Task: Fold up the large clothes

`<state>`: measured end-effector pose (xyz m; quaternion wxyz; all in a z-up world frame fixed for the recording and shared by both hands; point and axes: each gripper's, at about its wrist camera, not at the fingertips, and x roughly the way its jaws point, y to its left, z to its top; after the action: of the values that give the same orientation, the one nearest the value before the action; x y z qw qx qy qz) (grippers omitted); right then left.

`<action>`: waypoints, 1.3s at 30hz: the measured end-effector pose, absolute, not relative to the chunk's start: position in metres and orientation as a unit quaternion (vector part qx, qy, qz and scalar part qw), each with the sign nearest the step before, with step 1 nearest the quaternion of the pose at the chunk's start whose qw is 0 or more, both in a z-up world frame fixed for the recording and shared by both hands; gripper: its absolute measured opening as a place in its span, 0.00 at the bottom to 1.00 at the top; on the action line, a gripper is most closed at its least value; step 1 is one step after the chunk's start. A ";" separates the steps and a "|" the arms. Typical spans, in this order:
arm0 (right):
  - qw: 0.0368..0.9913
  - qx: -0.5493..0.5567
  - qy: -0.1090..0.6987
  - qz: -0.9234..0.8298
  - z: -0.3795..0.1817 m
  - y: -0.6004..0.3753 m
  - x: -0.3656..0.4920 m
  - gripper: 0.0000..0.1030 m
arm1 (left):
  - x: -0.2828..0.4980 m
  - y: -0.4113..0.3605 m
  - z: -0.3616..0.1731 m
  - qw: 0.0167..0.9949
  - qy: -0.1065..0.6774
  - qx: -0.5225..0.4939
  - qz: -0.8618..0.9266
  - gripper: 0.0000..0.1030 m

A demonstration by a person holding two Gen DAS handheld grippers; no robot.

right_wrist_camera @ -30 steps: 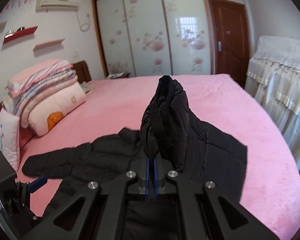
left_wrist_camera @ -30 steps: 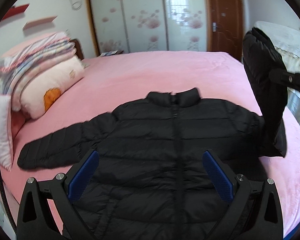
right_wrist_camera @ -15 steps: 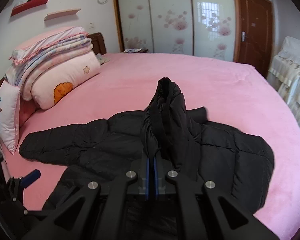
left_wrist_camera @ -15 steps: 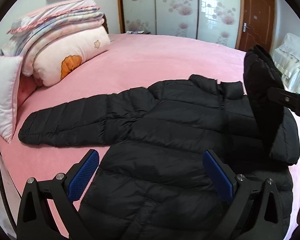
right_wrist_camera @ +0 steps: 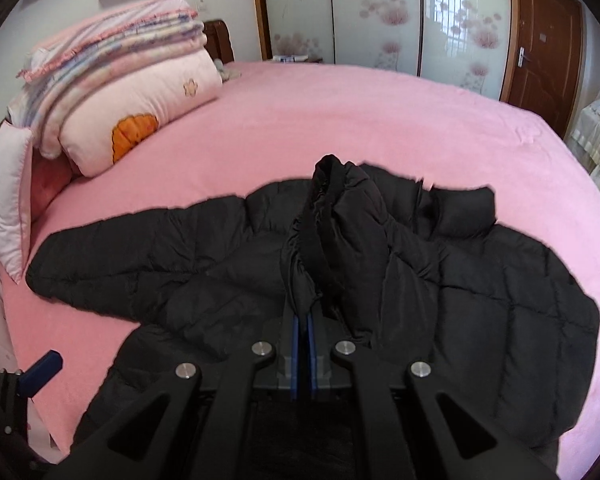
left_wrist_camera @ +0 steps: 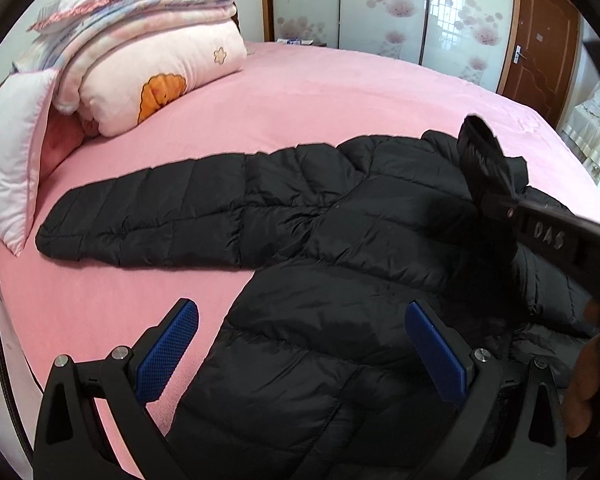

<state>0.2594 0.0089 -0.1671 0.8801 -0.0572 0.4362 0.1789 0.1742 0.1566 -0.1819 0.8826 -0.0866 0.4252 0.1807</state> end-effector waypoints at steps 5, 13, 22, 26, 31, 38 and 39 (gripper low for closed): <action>0.864 -0.058 0.466 0.179 -0.187 0.010 0.262 0.06 | 0.176 0.157 -0.189 0.879 0.433 -0.084 0.182 1.00; 0.856 -0.032 0.479 0.190 -0.183 -0.008 0.248 0.15 | 0.177 0.161 -0.190 0.876 0.438 -0.091 0.178 1.00; 0.845 0.032 0.490 0.213 -0.173 -0.050 0.229 0.21 | 0.195 0.166 -0.190 0.872 0.448 -0.125 0.149 1.00; 0.856 0.057 0.472 0.202 -0.164 -0.082 0.213 0.21 | 0.223 0.163 -0.190 0.872 0.457 -0.134 0.116 1.00; 0.869 0.082 0.455 0.179 -0.158 -0.133 0.191 0.21 | 0.262 0.157 -0.198 0.865 0.474 -0.141 0.079 1.00; 0.885 0.047 0.443 0.133 -0.165 -0.178 0.167 0.21 | 0.310 0.153 -0.221 0.838 0.519 -0.158 0.053 0.95; 0.886 0.044 0.444 0.126 -0.168 -0.185 0.166 0.21 | 0.314 0.153 -0.224 0.834 0.526 -0.163 0.049 0.95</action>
<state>0.1656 -0.1853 -0.1683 0.8860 0.0437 0.4439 0.1264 0.3144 0.1529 -0.2241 0.8335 -0.1629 0.5257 0.0492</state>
